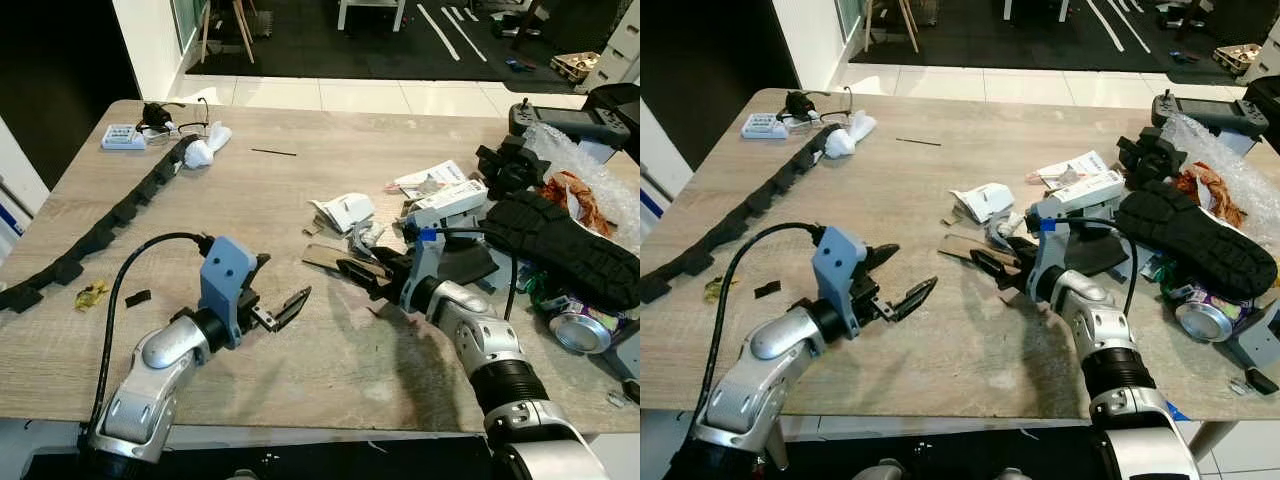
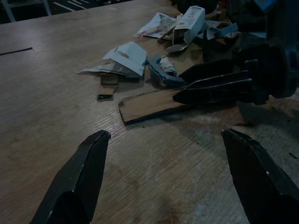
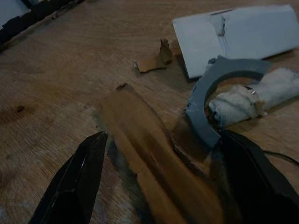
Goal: Picking trash to rubbish bin
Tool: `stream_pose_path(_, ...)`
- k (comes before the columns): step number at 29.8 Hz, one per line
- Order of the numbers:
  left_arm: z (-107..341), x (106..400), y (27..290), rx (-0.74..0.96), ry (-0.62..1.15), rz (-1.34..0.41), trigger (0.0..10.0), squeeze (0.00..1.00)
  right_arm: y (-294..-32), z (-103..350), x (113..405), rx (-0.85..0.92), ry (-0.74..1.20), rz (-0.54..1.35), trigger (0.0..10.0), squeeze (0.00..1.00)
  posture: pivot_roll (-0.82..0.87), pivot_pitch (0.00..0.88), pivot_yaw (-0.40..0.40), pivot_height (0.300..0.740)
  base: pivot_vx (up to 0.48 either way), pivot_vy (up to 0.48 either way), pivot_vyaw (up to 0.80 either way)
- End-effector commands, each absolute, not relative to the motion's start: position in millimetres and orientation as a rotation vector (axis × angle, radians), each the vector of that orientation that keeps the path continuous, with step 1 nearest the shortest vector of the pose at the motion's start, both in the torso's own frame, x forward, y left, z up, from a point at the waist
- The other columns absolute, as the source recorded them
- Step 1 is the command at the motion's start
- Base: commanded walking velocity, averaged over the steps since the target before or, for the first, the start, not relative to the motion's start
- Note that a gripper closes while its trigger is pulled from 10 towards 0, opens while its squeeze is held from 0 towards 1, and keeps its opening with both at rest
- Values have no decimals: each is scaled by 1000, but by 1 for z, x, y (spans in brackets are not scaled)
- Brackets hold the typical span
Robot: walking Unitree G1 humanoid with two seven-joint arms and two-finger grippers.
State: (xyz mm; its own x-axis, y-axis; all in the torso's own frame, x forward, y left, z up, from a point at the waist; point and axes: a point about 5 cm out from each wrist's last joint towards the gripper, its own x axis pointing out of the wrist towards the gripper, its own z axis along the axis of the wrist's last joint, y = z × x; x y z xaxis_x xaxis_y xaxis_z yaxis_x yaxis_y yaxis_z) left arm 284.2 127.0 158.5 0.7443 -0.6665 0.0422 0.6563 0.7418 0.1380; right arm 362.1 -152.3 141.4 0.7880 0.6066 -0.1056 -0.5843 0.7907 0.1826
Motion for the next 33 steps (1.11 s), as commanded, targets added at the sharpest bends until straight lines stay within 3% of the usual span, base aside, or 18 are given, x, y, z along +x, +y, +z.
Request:
stream_pose_path(1,157,280,123,123,-80,-768,10000,0,-153,131,360,153,236,644,10000,0,53,185,2,740,0,0,0)
stream_pose_path(8,157,277,120,102,-70,-788,10000,0,-159,118,359,7,371,634,10000,0,53,191,-3,740,0,0,0)
stream_pose_path(17,158,270,114,87,-53,-860,10000,0,-160,113,358,-42,437,664,10000,0,64,184,-10,740,0,0,0)
stream_pose_path(18,158,271,114,88,-54,-855,10000,0,-159,113,358,-43,443,671,5922,0,69,181,-5,740,0,0,0)
stream_pose_path(19,158,272,114,88,-54,-852,10000,0,-159,112,358,-44,450,673,3725,0,69,181,-5,740,0,0,0)
stream_pose_path(20,158,272,114,87,-54,-851,10000,0,-159,111,358,-50,460,669,510,0,63,185,-4,740,0,0,0)
stream_pose_path(21,159,272,113,86,-54,-853,10000,0,-159,111,358,-52,466,664,0,0,61,185,-5,740,0,0,0)
stream_pose_path(33,157,270,113,88,-41,-860,10000,0,-152,105,351,21,527,745,0,0,62,181,-11,740,0,0,0)
